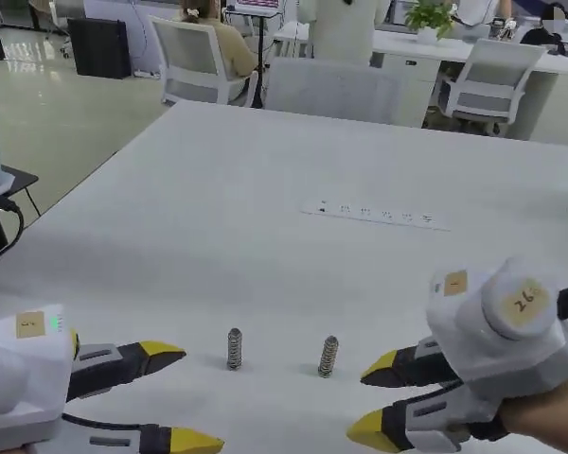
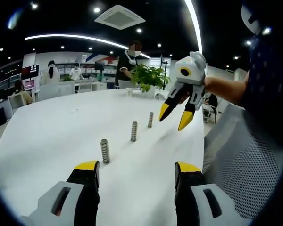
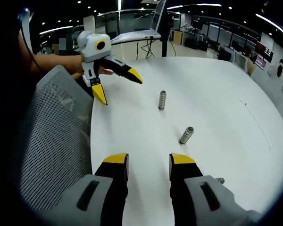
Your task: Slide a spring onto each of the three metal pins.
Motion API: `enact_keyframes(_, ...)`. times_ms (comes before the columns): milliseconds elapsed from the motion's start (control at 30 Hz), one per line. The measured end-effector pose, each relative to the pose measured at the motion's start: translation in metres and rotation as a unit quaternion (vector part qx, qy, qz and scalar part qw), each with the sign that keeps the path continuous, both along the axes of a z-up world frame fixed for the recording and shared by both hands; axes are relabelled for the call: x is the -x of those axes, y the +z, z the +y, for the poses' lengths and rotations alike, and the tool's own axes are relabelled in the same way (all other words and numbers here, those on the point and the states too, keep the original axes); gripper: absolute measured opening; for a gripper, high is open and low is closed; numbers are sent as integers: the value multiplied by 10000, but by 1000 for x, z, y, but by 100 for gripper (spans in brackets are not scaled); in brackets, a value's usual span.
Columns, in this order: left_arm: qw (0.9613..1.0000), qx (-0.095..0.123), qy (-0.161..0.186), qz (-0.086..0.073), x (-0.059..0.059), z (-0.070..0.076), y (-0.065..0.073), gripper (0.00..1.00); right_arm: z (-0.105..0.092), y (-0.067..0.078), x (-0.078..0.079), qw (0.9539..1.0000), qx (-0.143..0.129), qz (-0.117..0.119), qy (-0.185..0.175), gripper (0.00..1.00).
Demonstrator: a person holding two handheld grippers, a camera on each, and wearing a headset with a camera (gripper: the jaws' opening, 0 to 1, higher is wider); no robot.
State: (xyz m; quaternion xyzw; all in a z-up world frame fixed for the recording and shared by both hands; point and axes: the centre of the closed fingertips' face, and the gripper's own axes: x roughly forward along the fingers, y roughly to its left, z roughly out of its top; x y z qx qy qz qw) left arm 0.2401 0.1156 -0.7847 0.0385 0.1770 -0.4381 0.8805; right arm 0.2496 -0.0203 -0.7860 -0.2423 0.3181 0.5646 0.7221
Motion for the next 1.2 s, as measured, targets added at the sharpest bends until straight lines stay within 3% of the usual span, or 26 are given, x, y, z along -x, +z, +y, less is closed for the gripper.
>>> enact_keyframes(433,10000,15,6,2,0,-4,2,60,-37,4,-4,9973,-436,-207,-547,34)
enact_keyframes(600,10000,25,1,1,1,-7,2,60,-54,7,-8,9947,-577,-232,-816,35)
enact_keyframes(767,10000,41,22,19,1,-8,2,61,-68,12,-11,9916,-783,-401,-946,35)
enact_keyframes(1000,9999,73,72,27,0,-7,4,61,-92,9,-15,9878,-885,-459,-1196,37)
enact_keyframes(1200,9999,72,111,54,1,-5,3,62,-104,14,-13,9836,-1141,-546,-1282,42)
